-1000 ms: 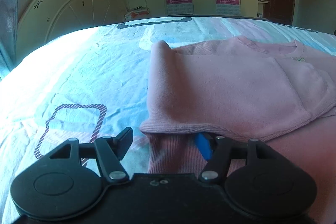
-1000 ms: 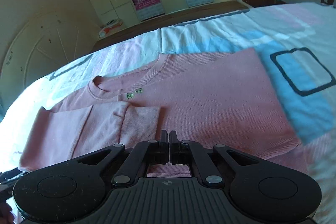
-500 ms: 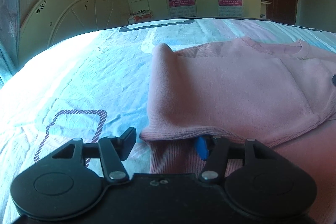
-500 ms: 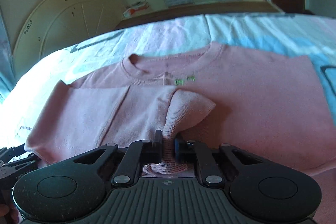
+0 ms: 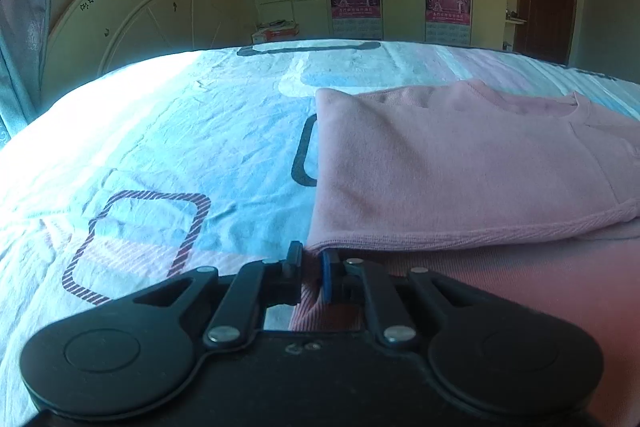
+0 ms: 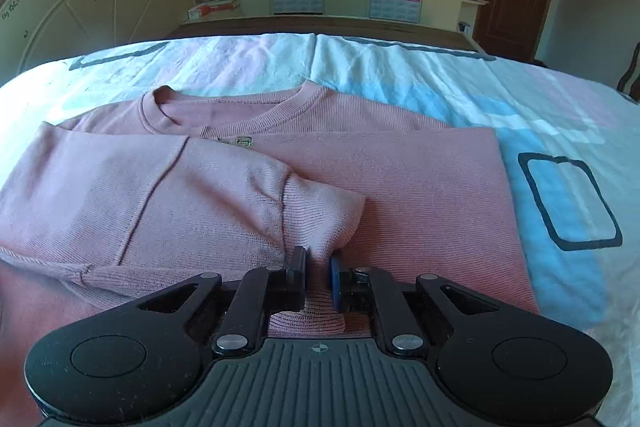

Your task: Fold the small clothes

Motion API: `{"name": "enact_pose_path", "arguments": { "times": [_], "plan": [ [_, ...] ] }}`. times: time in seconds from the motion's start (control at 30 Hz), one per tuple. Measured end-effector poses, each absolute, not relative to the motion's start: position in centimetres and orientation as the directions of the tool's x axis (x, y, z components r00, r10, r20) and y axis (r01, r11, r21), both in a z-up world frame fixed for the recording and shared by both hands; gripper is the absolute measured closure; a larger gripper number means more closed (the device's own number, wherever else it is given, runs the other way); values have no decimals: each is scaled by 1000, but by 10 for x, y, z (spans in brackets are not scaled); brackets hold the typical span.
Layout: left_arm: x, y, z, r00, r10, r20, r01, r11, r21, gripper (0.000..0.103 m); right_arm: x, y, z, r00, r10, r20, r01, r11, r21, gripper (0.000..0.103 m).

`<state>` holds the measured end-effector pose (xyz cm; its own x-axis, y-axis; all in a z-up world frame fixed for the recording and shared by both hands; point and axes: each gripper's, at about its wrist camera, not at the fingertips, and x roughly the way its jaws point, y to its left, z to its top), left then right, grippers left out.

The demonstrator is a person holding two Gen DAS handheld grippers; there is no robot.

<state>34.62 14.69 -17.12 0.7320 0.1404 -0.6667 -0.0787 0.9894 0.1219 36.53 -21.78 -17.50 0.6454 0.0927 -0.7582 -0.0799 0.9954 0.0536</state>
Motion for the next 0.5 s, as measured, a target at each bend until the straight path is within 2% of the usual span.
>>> {"name": "enact_pose_path", "arguments": {
  "times": [0.03, 0.1, 0.13, 0.2, 0.23, 0.27, 0.4, 0.5],
  "plan": [
    [342, 149, -169, 733, 119, -669, -55, 992, 116, 94, 364, -219, -173, 643, 104, -759, -87, 994, 63, 93],
    [335, 156, -162, 723, 106, -683, -49, 994, 102, 85, 360, -225, -167, 643, 118, -757, -84, 993, 83, 87],
    [331, 162, -157, 721, 105, -685, -67, 994, 82, 78, 358, -231, -164, 645, 124, -754, -76, 992, 99, 77],
    [330, 174, -147, 725, 101, -681, -113, 993, 27, 78, 356, -242, -158, 666, 131, -734, -50, 990, 132, 63],
    [333, 179, -143, 724, 95, -683, -134, 991, -4, 73, 357, -245, -156, 677, 129, -725, -44, 990, 135, 51],
    [339, 181, -141, 722, 87, -687, -146, 989, -29, 69, 359, -247, -154, 685, 121, -718, -37, 991, 131, 48],
    [375, 176, -136, 729, 43, -683, -142, 986, -90, 68, 378, -246, -159, 671, 139, -728, -35, 987, 156, 48],
    [405, 158, -136, 739, 10, -674, -86, 993, -80, 68, 397, -249, -169, 640, 185, -746, 4, 970, 244, 49]
  ]
}}
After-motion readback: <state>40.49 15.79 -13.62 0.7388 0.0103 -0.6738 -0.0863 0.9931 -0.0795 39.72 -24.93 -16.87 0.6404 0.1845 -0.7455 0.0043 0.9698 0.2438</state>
